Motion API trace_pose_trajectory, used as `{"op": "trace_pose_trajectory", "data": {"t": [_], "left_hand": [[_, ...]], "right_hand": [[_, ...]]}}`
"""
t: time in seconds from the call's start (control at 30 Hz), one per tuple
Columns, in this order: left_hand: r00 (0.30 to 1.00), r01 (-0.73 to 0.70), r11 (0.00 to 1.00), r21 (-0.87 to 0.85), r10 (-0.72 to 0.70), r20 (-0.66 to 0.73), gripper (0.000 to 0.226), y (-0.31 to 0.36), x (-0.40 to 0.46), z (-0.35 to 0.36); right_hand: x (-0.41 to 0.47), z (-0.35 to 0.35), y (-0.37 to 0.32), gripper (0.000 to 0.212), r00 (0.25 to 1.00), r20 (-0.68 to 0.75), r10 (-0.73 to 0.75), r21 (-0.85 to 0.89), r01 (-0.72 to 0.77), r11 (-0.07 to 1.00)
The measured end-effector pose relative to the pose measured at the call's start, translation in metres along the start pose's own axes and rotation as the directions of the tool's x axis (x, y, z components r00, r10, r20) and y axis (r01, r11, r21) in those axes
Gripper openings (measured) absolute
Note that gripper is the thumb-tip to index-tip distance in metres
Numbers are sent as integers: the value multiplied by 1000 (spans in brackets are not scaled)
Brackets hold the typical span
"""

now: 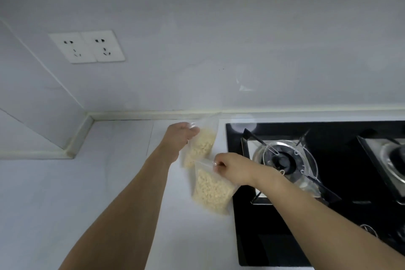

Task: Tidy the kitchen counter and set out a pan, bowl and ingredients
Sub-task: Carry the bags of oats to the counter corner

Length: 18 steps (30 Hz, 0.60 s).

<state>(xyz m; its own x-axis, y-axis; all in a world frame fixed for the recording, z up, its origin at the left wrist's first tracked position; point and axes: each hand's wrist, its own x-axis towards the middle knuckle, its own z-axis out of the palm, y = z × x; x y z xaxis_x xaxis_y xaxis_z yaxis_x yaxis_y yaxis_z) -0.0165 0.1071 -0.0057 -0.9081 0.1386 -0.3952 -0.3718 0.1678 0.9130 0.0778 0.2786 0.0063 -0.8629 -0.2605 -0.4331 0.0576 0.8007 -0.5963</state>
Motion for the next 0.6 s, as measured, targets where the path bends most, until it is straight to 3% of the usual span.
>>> {"op": "trace_pose_trajectory", "data": {"t": [0.07, 0.17, 0.3, 0.47, 0.6], "left_hand": [[998, -61, 997, -38, 60, -37, 19, 9, -13, -3], [991, -125, 984, -128, 118, -67, 12, 22, -33, -1], [958, -198, 933, -302, 119, -260, 26, 34, -53, 17], [907, -332, 901, -280, 223, -358, 22, 51, -88, 60], [904, -351, 899, -262, 253, -344, 24, 70, -115, 108]], "right_hand": [[-12, 4, -4, 16, 1000, -25, 1, 29, -1, 1000], [-33, 0, -7, 16, 995, -94, 34, 87, -26, 996], [-59, -21, -10, 19, 974, -218, 67, 166, -31, 986], [-105, -50, 9, 22, 933, -348, 95, 183, -32, 983], [-151, -68, 42, 26, 893, -423, 156, 234, -59, 971]]}}
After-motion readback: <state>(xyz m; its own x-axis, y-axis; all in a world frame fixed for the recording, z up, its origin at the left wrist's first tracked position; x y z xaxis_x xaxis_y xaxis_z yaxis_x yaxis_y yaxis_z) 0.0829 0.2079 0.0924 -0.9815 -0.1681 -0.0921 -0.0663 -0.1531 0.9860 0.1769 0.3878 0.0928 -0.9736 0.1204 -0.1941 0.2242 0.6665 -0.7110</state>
